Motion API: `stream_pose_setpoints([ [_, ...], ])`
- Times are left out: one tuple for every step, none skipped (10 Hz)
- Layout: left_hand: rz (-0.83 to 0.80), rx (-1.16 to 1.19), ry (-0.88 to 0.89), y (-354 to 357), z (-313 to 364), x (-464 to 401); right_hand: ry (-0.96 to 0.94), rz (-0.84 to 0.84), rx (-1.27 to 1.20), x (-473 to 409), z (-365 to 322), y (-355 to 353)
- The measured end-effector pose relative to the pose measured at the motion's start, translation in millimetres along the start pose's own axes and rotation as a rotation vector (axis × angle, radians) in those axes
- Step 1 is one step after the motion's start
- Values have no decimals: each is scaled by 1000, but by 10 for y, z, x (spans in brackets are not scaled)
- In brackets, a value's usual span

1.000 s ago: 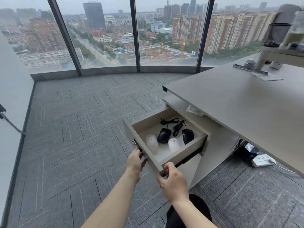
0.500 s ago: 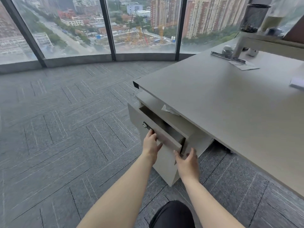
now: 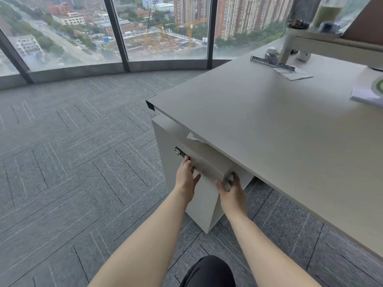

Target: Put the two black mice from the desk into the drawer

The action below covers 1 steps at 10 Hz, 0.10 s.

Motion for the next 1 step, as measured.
stream_pose_setpoints([
  [7, -87, -19, -74, -6, 92, 81, -74, 72, 51, 3, -8],
])
Point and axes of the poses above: each hand's wrist, its own x-axis away from the middle knuckle, its own y-axis out of the palm, z = x × y, the point moved 5 cm from there along -x, towards the middle knuckle, and after that the axes turned 12 degrees about -z, right-handed, at the moved point
